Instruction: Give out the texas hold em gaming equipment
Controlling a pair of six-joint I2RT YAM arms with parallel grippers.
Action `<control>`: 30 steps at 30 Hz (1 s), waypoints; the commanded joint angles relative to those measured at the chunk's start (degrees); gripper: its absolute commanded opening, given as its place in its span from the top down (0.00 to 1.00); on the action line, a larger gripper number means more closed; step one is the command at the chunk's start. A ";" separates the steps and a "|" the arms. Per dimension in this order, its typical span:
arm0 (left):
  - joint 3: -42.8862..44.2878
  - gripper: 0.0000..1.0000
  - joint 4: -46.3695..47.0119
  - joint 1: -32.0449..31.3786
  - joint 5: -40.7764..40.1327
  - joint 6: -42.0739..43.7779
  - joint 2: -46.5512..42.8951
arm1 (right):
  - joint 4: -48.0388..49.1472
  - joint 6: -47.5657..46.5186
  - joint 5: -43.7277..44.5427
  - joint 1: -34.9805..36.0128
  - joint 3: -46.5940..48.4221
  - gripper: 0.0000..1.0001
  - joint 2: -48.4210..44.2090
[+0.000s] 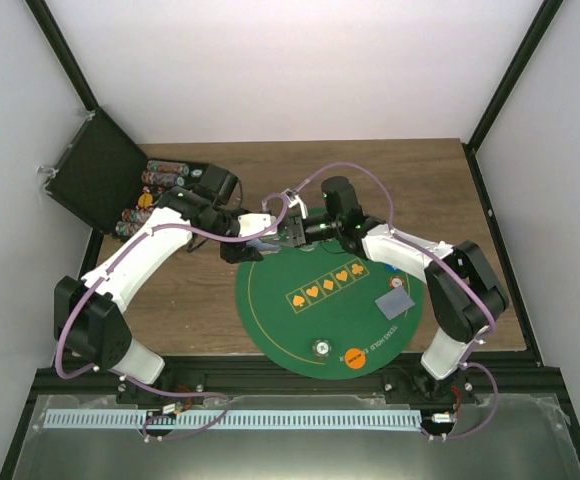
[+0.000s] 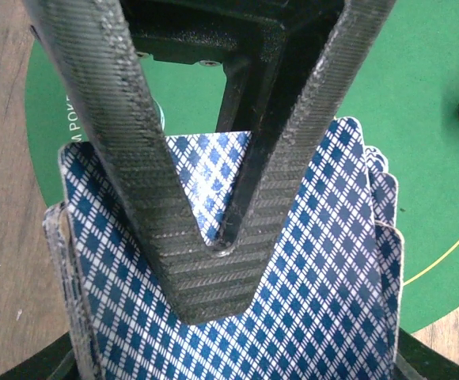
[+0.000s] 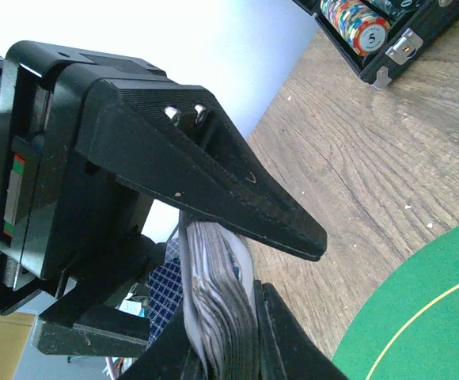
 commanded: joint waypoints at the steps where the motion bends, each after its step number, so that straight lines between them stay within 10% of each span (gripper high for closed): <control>1: -1.10 0.45 2.39 -0.36 -0.87 1.83 -0.61 | 2.27 1.09 -1.53 0.58 2.55 0.98 -1.22; 12: -3.13 0.33 2.80 -0.91 -0.69 2.89 -1.70 | 4.79 4.28 -0.73 0.59 1.84 0.98 -0.53; 30: -1.79 0.49 2.64 -0.84 -0.68 2.03 -2.21 | -0.57 1.21 1.94 0.59 2.43 0.78 -0.55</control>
